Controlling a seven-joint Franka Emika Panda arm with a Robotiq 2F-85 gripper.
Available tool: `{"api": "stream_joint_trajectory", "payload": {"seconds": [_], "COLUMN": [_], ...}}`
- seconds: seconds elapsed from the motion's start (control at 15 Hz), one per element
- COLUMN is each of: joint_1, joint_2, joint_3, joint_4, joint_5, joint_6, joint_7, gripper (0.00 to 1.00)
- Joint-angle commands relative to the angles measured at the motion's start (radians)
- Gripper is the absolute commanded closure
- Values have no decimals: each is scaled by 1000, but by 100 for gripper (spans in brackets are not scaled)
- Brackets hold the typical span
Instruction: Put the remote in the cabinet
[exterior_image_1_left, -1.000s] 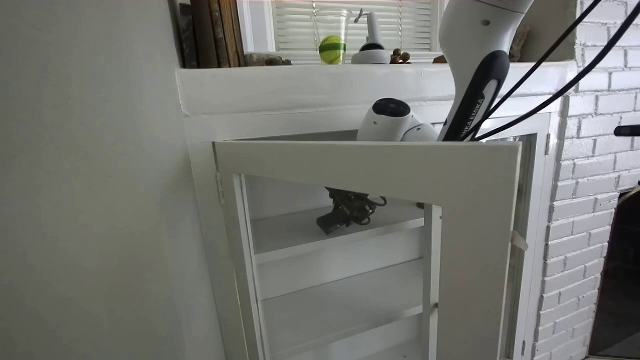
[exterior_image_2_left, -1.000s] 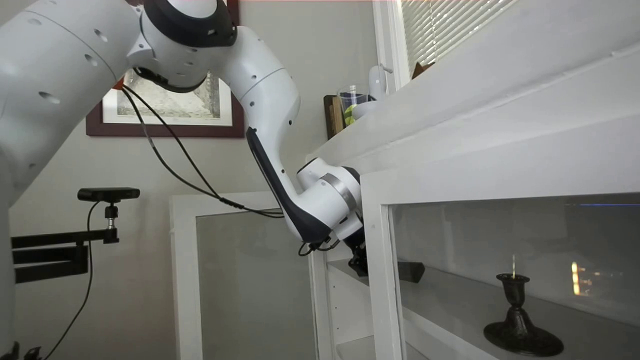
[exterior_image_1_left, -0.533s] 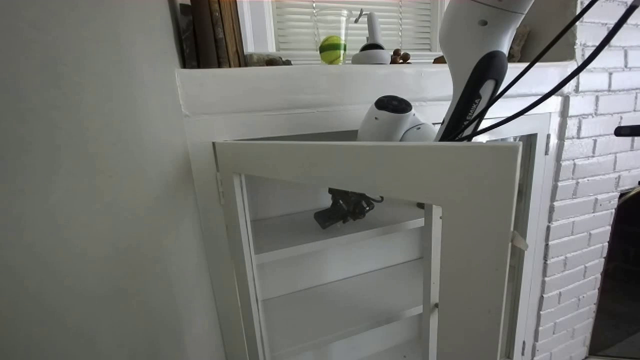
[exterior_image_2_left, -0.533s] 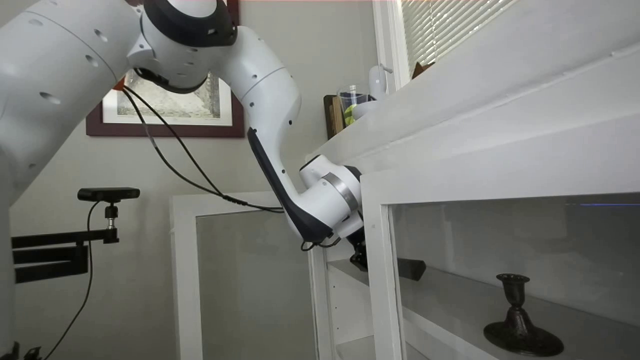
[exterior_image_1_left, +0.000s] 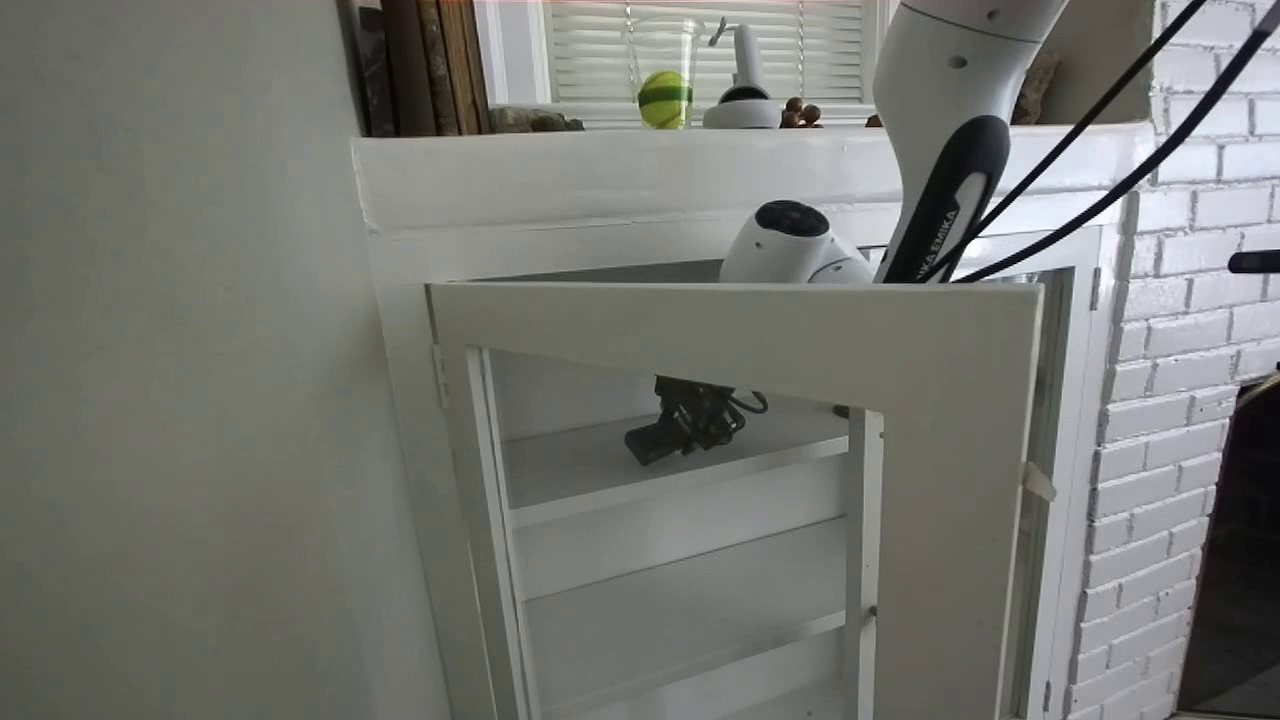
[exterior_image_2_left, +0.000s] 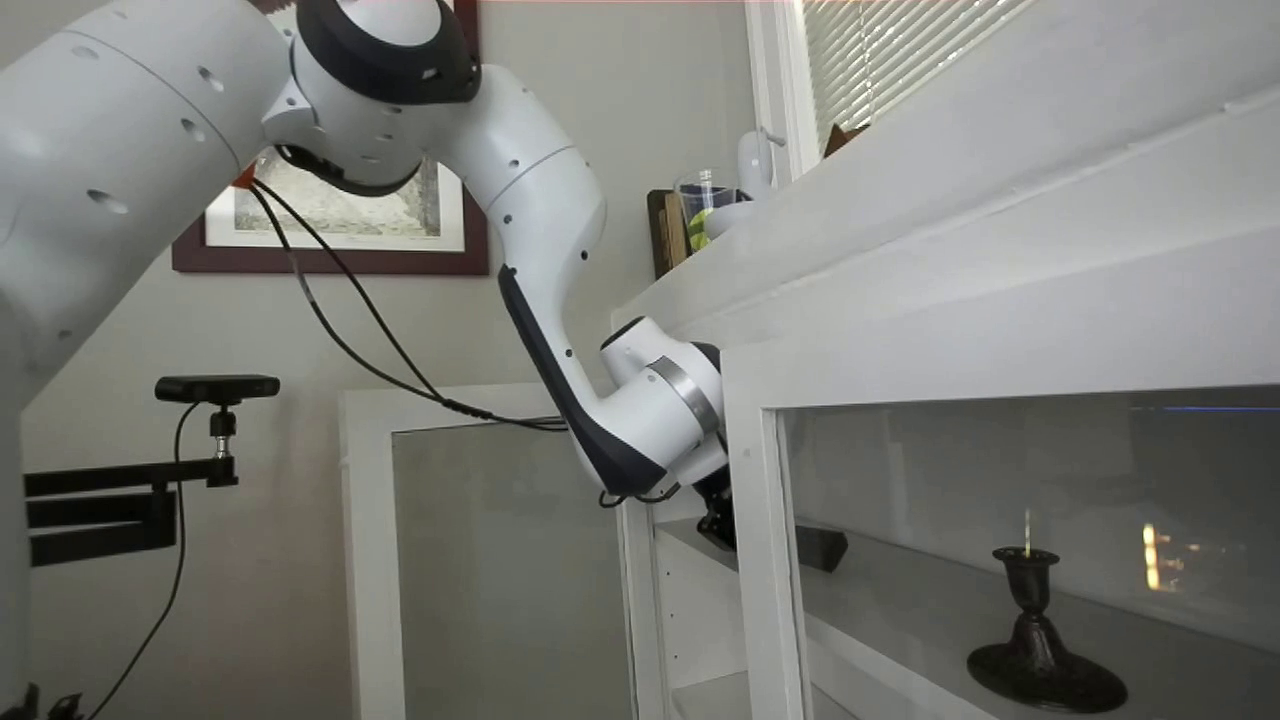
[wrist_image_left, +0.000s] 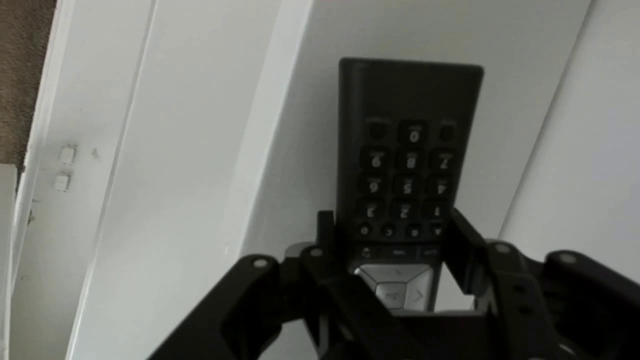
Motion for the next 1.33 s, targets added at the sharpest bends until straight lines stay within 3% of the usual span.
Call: {"api": "stream_joint_trajectory", "payload": {"seconds": [0.0, 0.33, 0.4, 0.47, 0.67, 0.93, 1.27], "joint_1": [11, 10, 9, 9, 10, -4, -5], "joint_2": [26, 31, 31, 30, 30, 9, -88], "joint_3": [-8, -5, -4, -4, -4, 22, 95], "joint_4": [16, 14, 13, 12, 13, -9, -121], "joint_5": [14, 16, 17, 17, 17, 11, 11], "joint_6": [36, 39, 39, 38, 42, 29, -86], "joint_7": [31, 29, 29, 29, 28, 6, -13], "gripper": [71, 71, 34, 22, 2, 0, 0]}}
